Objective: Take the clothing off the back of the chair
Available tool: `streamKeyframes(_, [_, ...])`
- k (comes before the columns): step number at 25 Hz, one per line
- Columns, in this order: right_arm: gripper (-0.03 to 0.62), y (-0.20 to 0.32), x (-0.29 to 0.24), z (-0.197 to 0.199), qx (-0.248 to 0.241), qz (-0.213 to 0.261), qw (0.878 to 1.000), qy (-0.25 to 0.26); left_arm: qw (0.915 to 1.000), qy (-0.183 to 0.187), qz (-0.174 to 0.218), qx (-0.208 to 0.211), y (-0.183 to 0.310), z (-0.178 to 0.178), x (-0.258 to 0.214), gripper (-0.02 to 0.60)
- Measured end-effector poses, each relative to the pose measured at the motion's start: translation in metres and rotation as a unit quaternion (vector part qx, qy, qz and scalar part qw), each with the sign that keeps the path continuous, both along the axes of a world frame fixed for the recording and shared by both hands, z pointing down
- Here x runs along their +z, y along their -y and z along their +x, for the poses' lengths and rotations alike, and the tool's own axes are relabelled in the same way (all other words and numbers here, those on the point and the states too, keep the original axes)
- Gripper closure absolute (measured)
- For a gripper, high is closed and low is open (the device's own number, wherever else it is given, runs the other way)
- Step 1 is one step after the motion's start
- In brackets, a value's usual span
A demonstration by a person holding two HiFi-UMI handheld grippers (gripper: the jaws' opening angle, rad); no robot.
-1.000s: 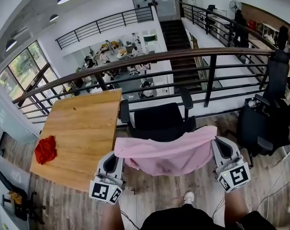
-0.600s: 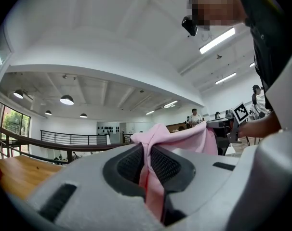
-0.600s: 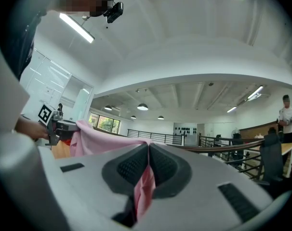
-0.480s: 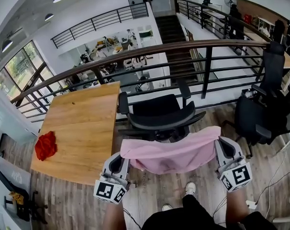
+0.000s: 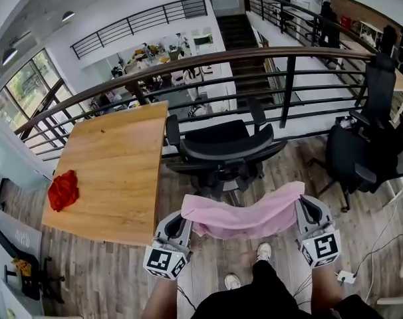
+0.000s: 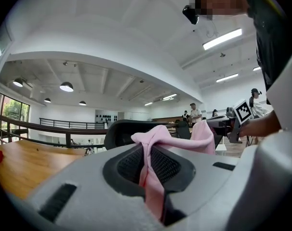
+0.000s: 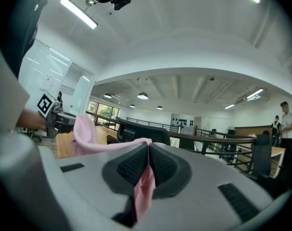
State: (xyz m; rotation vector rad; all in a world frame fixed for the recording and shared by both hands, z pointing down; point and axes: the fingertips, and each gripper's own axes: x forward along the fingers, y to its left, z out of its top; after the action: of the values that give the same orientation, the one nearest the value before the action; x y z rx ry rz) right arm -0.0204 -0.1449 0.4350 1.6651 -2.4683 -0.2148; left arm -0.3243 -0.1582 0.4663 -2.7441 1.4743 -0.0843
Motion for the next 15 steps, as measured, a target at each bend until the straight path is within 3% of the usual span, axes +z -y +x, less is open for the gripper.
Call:
streamKeyframes(7, [0.583, -0.014, 0.030, -0.018, -0.001, -0.030, 0.999, 0.011, 0.9990, -0.025, -0.033, -0.017, -0.017, 0.002, 0.028, 0.538])
streamKeyframes(15, [0.583, -0.018, 0.042, -0.035, -0.014, -0.028, 0.999, 0.020, 0.9992, -0.012, -0.035, -0.014, -0.027, 0.010, 0.040, 0.538])
